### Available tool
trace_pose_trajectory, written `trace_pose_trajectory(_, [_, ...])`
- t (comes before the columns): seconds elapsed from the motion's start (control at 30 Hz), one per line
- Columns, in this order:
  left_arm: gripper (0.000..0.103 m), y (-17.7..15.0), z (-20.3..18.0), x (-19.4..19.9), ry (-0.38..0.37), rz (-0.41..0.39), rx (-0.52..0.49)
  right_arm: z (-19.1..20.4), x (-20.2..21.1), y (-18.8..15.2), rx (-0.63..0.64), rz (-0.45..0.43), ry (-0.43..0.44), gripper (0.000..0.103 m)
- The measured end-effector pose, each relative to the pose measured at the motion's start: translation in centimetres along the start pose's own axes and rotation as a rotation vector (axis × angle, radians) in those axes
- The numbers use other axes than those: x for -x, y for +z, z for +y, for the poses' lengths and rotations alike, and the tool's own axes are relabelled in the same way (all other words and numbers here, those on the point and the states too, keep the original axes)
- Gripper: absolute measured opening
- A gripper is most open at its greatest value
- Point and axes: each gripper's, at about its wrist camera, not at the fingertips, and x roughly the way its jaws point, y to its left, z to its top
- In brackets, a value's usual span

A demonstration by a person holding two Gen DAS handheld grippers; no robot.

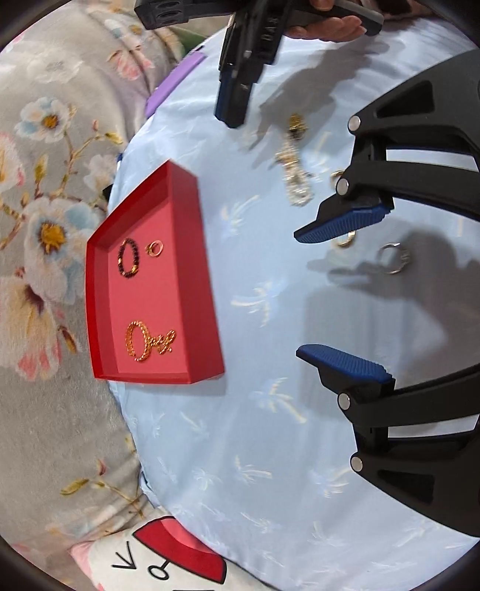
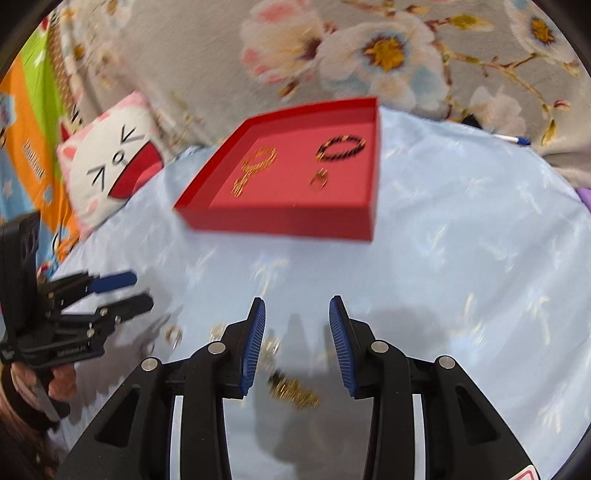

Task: Organize jewelry
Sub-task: 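Withdraw both tools from the red box back to the loose jewelry, then grasp the pearl bracelet with gold clasp using the right tool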

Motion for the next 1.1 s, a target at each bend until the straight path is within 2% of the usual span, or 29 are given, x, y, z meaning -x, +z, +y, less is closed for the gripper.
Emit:
trace_pose_trajectory(0.1, [0.056, -1.4, -1.1, 0.5, 0.015, -0.005, -0.033, 1.7, -0.9, -1.6, 0.054, 0.045, 0.019, 0.036])
trace_pose_trajectory(0.3, [0.057, -3.6, -1.6, 0.4, 0.025, 0.025, -0.043, 3.8, -2.1, -2.7, 0.126, 0.065, 0.014, 0.036])
trace_pose_trajectory(0.43, [0.057, -4.2, -1.4, -0.1, 0.018, 0.05, -0.033, 4.0, -2.7, -2.7, 0.137, 0.069, 0.005, 0.036])
trace_pose_trajectory(0.73, [0.061, -4.3, -1.7, -0.3, -0.001, 0.051, -0.04, 4.3, -3.9, -2.2, 0.147, 0.09, -0.001, 0.036])
trace_pose_trajectory(0.87, [0.063, -4.3, -1.7, -0.3, -0.007, 0.052, -0.042, 4.1, -3.6, -2.3, 0.135, 0.089, 0.004, 0.028])
trace_pose_trajectory(0.9, [0.064, -4.3, -1.7, -0.3, -0.008, 0.052, -0.042, 4.1, -3.5, -2.4, 0.135, 0.087, 0.007, 0.021])
trace_pose_trajectory(1.1, [0.064, -4.3, -1.8, -0.3, -0.01, 0.052, -0.044, 3.5, -1.3, -2.2, 0.101, 0.03, 0.005, 0.021])
